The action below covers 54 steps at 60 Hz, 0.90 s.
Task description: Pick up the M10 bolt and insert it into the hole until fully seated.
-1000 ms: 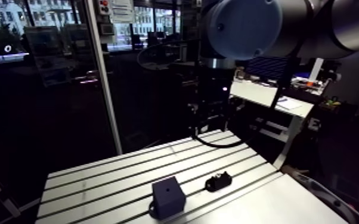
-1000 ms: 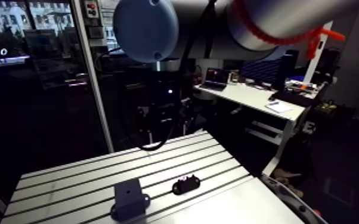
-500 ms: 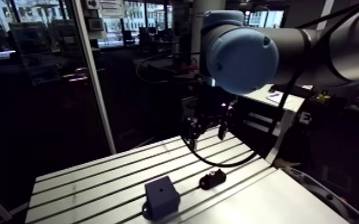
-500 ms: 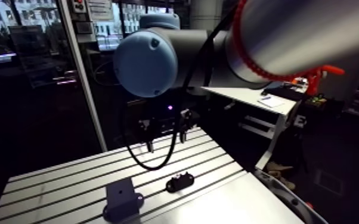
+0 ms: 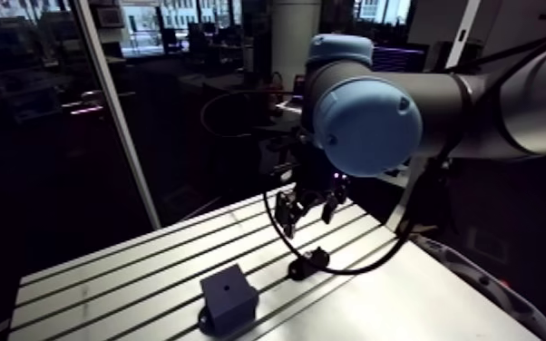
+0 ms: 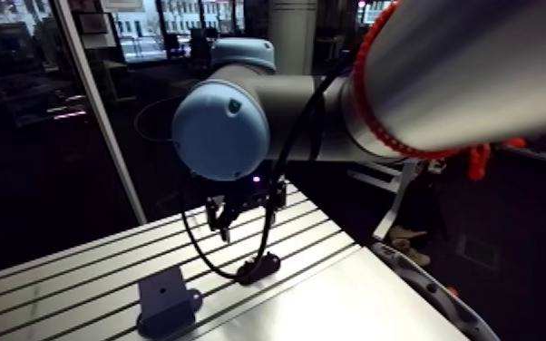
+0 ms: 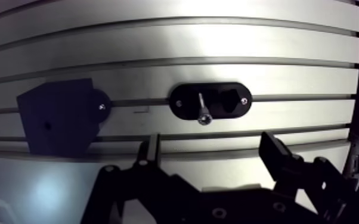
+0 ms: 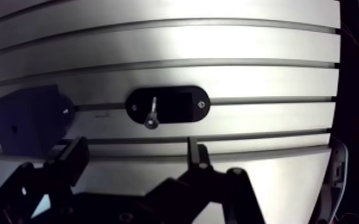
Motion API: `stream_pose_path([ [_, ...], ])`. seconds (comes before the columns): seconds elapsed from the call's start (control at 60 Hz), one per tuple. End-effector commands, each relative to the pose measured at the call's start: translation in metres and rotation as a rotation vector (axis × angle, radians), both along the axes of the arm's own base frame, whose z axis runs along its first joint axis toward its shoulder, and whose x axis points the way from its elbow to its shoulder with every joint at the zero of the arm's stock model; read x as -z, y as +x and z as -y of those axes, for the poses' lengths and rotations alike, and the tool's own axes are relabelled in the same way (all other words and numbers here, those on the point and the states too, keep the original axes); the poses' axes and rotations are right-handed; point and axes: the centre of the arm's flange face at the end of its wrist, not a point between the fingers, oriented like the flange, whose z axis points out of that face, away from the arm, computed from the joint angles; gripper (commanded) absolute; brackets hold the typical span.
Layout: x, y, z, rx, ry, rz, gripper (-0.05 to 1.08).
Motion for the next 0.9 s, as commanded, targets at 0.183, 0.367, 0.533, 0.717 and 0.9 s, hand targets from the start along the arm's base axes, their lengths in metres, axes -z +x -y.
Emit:
stream_pose_path([
  [0.183,0.016,0.004,-0.01,0.024,-0.05,-0.004,0.44],
  [0.367,0.015,0.002,-0.01,0.019,-0.021,-0.041,0.48],
  [0.533,0.021,0.006,-0.008,0.019,-0.028,-0.031,0.51],
  [0.717,0.031,0.009,-0.004,0.015,-0.037,-0.013,0.52],
  [0.9,0.034,0.01,-0.003,0.01,-0.03,-0.019,0.53],
])
